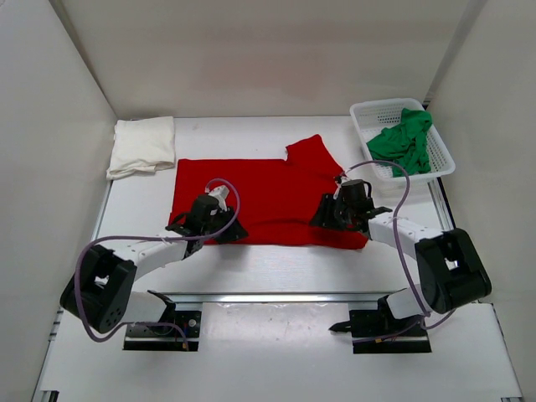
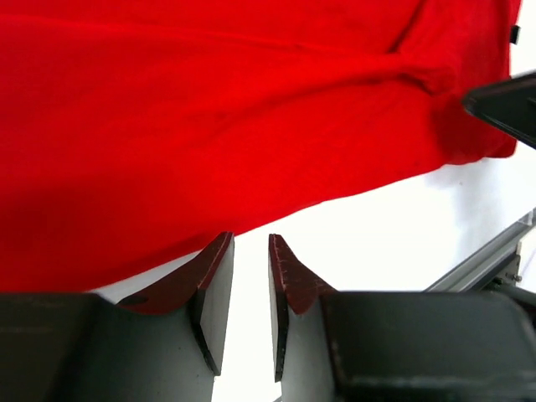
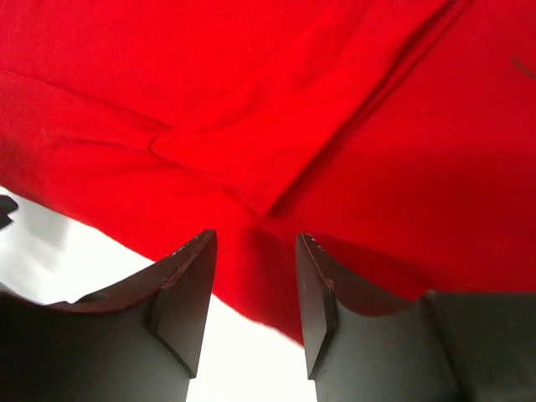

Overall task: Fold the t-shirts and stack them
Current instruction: Fold the flattened tshirt in 1/3 of the way

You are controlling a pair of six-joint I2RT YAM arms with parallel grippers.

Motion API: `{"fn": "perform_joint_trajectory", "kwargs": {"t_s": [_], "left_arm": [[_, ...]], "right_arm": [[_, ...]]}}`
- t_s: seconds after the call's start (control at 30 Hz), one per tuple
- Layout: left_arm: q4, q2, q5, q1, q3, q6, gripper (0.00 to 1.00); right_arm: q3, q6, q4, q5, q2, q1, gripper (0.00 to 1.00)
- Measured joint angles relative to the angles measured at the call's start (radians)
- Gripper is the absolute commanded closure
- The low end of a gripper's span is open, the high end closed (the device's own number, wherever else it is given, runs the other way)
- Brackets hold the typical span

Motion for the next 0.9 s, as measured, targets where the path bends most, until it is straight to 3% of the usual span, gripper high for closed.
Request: {"fn": "perform_joint_trajectory", "kwargs": {"t_s": [0.2,0.43,0.5,0.67,0.77,0.9], "left_arm": [[0.072,0.024,0.002,-0.027,-0.004,-0.008,0.67],[0.091,0.019,0.013,0.006,-0.053,0.004,0.69],[0.091,0.012,0.021,0.029,-0.084,0.006,0.69],[0.084,-0.009,0.032,0.068,-0.127,0.008,0.69],[0.087,-0.018,0.046,0.082,-0.127,0.008,0.70],[0.087,-0.032,0.060,0.101,-0.126,0.008,0.70]], "right_arm": [[-0.001,0.019,0.089,-0.035,0.071,0.002,0.71],[0.021,0.023,0.107,-0.048,0.131,0.012,0.64],[0.021,0.022,0.110,-0.048,0.132,0.012,0.69],[0.048,0.019,0.098,-0.046,0.164,0.011,0.95],[0.102,0.017,0.079,-0.041,0.207,0.011,1.00],[0.235,0.009,0.032,-0.020,0.277,0.017,0.99]]}}
